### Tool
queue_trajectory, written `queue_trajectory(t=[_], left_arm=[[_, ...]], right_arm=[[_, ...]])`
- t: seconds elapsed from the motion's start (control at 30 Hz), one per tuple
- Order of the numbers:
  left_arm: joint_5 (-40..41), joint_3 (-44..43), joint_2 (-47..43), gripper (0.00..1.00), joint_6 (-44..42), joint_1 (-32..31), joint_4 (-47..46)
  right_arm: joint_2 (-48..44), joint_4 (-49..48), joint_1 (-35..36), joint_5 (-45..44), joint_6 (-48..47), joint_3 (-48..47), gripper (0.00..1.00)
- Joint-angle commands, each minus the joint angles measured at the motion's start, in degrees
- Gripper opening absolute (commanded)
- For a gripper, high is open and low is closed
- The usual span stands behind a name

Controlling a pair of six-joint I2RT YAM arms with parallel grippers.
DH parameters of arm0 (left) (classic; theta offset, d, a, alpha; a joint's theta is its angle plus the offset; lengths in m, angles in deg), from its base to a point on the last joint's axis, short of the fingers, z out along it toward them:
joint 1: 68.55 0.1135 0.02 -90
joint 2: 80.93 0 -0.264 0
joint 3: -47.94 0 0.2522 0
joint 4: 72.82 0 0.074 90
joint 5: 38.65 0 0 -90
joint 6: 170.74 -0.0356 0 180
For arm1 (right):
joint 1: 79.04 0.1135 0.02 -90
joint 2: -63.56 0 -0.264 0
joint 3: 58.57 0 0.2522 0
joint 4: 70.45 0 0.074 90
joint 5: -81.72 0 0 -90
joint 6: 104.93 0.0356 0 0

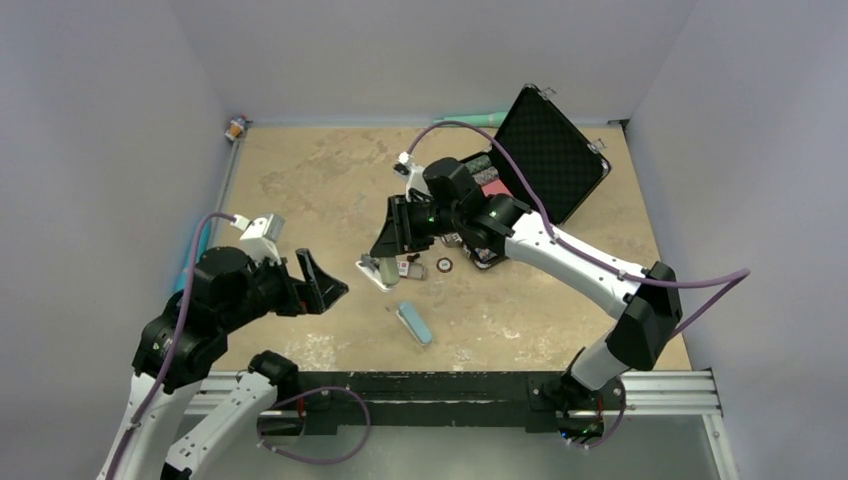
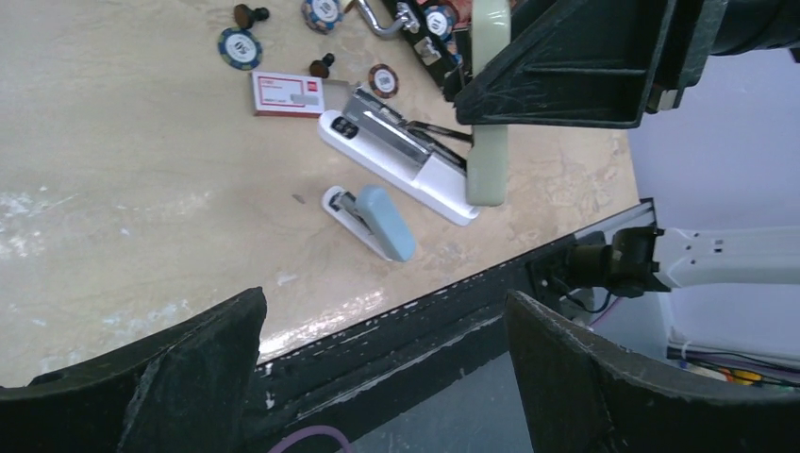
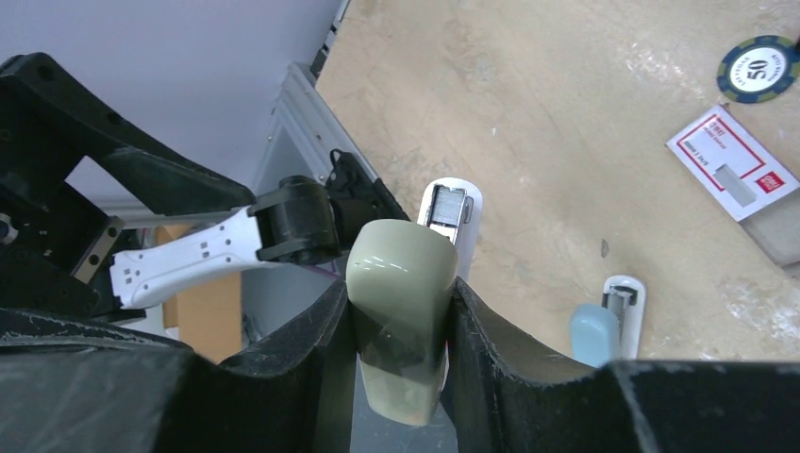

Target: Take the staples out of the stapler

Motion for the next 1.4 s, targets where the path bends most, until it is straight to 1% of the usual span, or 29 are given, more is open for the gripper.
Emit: queue_trajectory(t=[0.0,0.03,0.17,0.23,0.33,0.43,0.53,0.57,0.63,0.9,0.97,1.23,1.37], left_arm=[[-6.27,0.27,1.25,1.00,4.40,0.29,-9.54],[-7.18,0.16,1.34,1.00,5.28,0.56,-11.15],[-15.22,-0.88,4.10,1.00,9.23,3.04,-18.07],[-18.70,-1.10,5.28,1.00,12.44,5.94,-20.70],[-25.41,1.38,5.66,1.00,17.53,12.66,-26.64],[-31.02,6.72,4.94,1.00,24.28,17.73,-36.39],[-34.50,12.91,4.34,1.00,32.80,19.28,-49.67],[-35.28,14.70,4.21,1.00,35.47,19.54,-54.56],[-35.67,17.19,4.37,1.00,39.10,19.64,-60.93],[-34.34,23.14,5.48,1.00,49.01,19.75,-77.25],[-33.95,24.53,5.30,1.00,50.57,19.73,-78.80],[-32.57,26.43,3.29,0.99,49.28,19.76,-74.89],[-31.99,27.30,3.87,0.99,50.15,19.75,-77.26]], right_arm=[[-1.22,-5.60,0.26,4.07,3.81,-3.73,0.00],[-0.84,-5.53,0.21,4.38,4.26,-4.46,0.00],[0.31,-4.53,-0.02,5.21,6.34,-6.88,0.00],[-0.02,-5.31,-0.78,5.74,8.00,-6.86,0.00],[-0.94,-6.60,-2.68,6.88,9.69,-5.93,0.00],[-2.16,-9.47,-5.58,9.39,12.13,-3.74,0.00],[-2.97,-12.88,-8.18,11.75,14.59,-3.16,0.00],[-2.98,-13.34,-8.73,12.17,15.21,-3.77,0.00],[-2.63,-13.30,-9.64,12.54,16.00,-5.43,0.00],[-1.67,-15.48,-10.29,13.84,19.77,-8.46,0.00],[-1.96,-16.84,-10.31,14.21,21.05,-8.19,0.00],[-2.95,-20.60,-10.62,14.21,24.40,-8.54,0.00],[-3.31,-23.15,-10.67,14.40,26.45,-7.22,0.00]])
